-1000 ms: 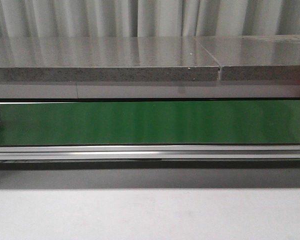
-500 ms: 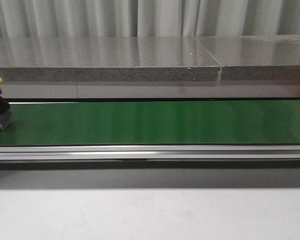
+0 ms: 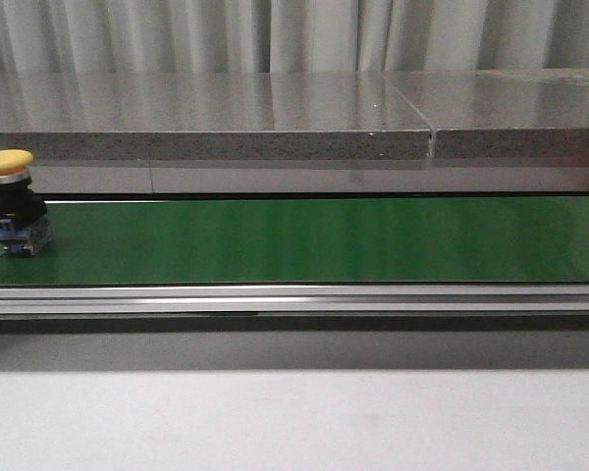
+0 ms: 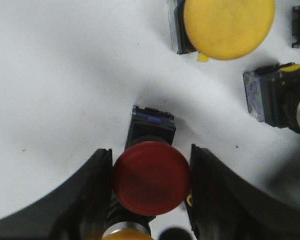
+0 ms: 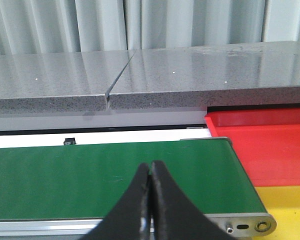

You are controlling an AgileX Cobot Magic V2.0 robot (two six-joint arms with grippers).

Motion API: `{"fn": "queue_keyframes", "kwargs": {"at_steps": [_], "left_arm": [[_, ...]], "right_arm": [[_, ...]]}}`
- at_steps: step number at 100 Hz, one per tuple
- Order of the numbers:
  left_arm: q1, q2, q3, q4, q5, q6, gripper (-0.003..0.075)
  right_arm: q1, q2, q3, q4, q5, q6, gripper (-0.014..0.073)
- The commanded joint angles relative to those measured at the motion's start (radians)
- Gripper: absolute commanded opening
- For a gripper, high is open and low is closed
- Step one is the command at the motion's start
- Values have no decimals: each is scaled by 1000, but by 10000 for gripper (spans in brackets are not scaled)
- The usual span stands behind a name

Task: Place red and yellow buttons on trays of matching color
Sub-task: 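Lower the left gripper onto a red button and grasp it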

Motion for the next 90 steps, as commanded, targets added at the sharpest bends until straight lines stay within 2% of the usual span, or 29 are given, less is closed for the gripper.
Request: {"fn": "queue_keyframes", "kwargs": {"at_steps": [1, 50, 72, 90], "left_arm": [[5, -46, -22, -14, -14, -2, 237], [0, -178, -27, -15, 31, -5, 237], [-53, -273, -30, -13, 60, -5, 237], [-129, -297, -101, -9, 132, -5, 237]], "right_arm": [[-7, -13, -14, -10, -77, -2, -65], [-7, -13, -14, -10, -77, -2, -65], [-7, -13, -14, -10, -77, -2, -65], [-7, -13, -14, -10, -77, -2, -65]]}}
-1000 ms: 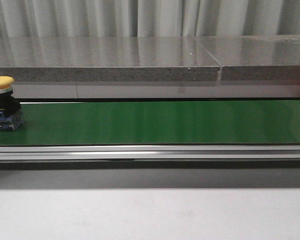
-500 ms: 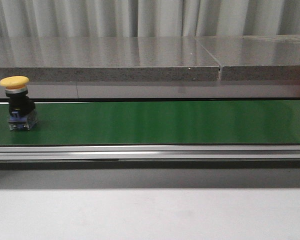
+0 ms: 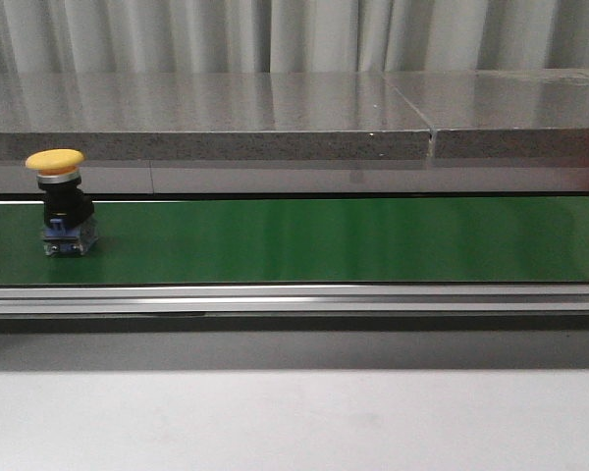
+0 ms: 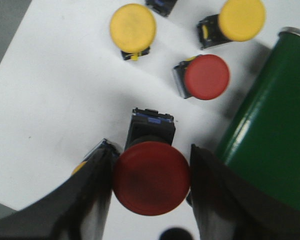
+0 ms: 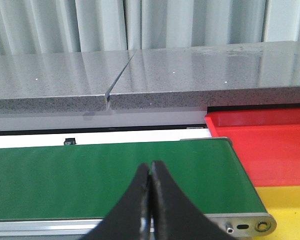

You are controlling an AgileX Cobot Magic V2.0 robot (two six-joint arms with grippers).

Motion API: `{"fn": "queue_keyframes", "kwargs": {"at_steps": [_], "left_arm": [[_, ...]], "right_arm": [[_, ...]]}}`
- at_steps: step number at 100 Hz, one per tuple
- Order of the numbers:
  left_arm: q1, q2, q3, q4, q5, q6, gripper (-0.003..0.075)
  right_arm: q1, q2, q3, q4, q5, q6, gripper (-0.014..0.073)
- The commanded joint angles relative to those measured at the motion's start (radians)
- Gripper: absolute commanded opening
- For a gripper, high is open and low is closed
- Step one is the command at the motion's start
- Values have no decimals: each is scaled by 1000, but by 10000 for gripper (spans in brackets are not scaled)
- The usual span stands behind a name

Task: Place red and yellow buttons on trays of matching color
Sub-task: 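Lower the left gripper onto a red button and grasp it, then set the red button on the belt and raise the left gripper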

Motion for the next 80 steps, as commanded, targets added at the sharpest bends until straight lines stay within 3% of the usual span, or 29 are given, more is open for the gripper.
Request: {"fn": "queue_keyframes", "kwargs": {"at_steps": [1, 43, 80], "left_arm": [[-43, -49, -67, -11, 21, -5, 237], [-280, -9, -119, -11, 50, -5, 237], [-320, 57, -120, -3, 54, 7, 237]], "right_arm": [[-7, -13, -14, -10, -77, -2, -65], [-7, -13, -14, -10, -77, -2, -65], [-7, -13, -14, -10, -77, -2, -65]]}}
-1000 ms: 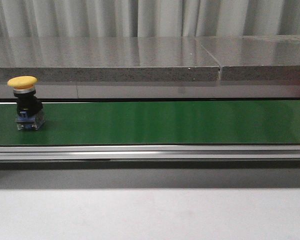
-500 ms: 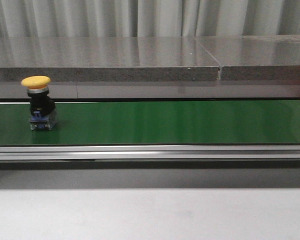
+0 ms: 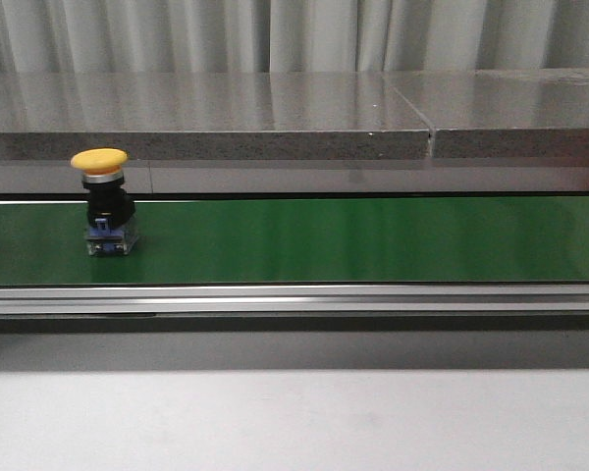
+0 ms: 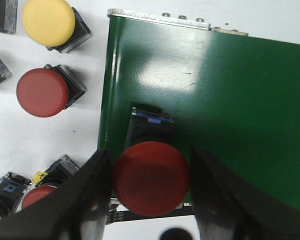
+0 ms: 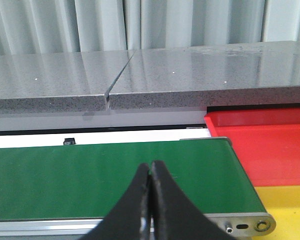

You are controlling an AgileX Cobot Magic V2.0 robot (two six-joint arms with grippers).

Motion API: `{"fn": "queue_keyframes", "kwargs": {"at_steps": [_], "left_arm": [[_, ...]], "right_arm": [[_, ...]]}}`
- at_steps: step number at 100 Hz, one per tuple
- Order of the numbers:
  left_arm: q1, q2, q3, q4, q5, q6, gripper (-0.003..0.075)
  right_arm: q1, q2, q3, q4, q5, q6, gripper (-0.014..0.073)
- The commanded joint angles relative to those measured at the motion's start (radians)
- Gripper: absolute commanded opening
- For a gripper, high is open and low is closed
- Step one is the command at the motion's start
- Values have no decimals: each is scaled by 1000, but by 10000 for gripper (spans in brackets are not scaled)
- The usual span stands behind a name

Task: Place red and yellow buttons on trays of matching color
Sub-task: 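Set the red button on the belt and raise the left gripper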

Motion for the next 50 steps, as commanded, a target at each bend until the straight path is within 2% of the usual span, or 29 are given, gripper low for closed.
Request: {"fn": "queue_keyframes", "kwargs": {"at_steps": [1, 12, 17, 29, 34, 50], "left_arm": [[-8, -26, -32, -5, -9, 3, 238], [-8, -22, -32, -7, -22, 13, 283], [-8, -22, -32, -9, -27, 17, 338], [-9, -22, -32, -15, -38, 23, 528], [-10, -22, -32, -16, -48, 23, 571], [-10, -37, -32, -40, -94, 23, 571]], "right_arm": [[-7, -13, -14, -10, -77, -2, -65], [-7, -13, -14, -10, -77, -2, -65], [-7, -13, -14, -10, -77, -2, -65], [-7, -13, -14, -10, -77, -2, -65], [-7, -13, -14, -10, -77, -2, -65], [-7, -13, -14, -10, -77, -2, -65]]}}
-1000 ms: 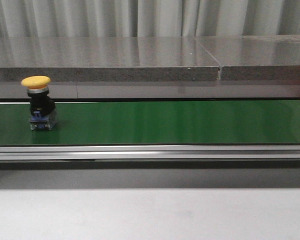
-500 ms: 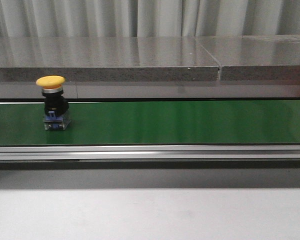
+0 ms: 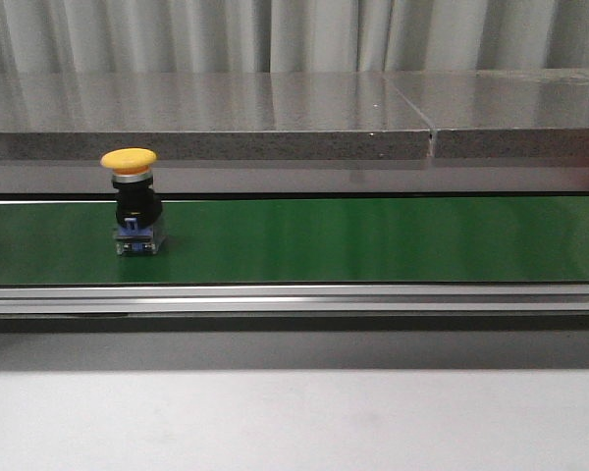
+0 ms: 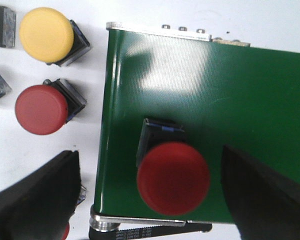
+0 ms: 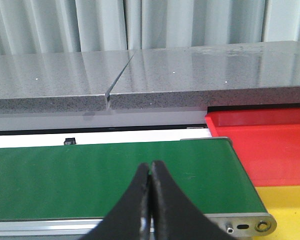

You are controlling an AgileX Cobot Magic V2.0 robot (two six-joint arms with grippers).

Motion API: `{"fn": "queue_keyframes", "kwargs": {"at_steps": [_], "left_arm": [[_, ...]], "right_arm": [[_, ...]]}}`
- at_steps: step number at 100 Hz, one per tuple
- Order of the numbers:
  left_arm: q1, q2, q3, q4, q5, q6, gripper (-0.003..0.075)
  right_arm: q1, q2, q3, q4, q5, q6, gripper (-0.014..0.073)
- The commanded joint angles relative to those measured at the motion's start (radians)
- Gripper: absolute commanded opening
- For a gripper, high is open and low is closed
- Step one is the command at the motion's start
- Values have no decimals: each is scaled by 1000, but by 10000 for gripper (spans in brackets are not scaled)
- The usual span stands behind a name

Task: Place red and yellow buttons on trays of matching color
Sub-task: 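Set the red button on the belt and raise the left gripper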

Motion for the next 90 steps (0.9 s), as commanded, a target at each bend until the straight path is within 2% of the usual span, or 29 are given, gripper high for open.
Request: {"fn": "queue_keyframes", "kwargs": {"at_steps": [1, 16, 28, 34, 41, 42, 43, 50, 76, 90], "left_arm": [[-7, -59, -32, -38, -48, 0, 570], [-35, -106, -32, -73, -117, 46, 529], [-96, -146, -27, -69, -158, 50, 426], [-128, -165, -23, -64, -176, 50, 332], [-175, -190, -6, -50, -203, 50, 181], [-184, -195, -2, -47, -210, 50, 134], [-188, -197, 0, -47, -210, 50, 134], [-231, -222, 20, -38, -227, 50, -23], [-338, -354, 150, -34, -340, 50, -21], [-359, -458, 246, -34, -392, 50, -21]], "right_arm": [[-7, -13, -14, -10, -77, -2, -65], [-7, -13, -14, -10, -77, -2, -65], [-7, -13, -14, -10, -77, -2, -65], [-7, -13, -14, -10, -77, -2, -65], [-7, -13, -14, -10, -77, -2, -65], [-7, -13, -14, -10, -77, -2, -65], [-7, -13, -14, -10, -77, -2, -65], [-7, -13, -14, -10, -77, -2, -65], [-7, -13, -14, -10, -77, -2, -65], [-7, -13, -14, -10, -77, -2, -65]]}}
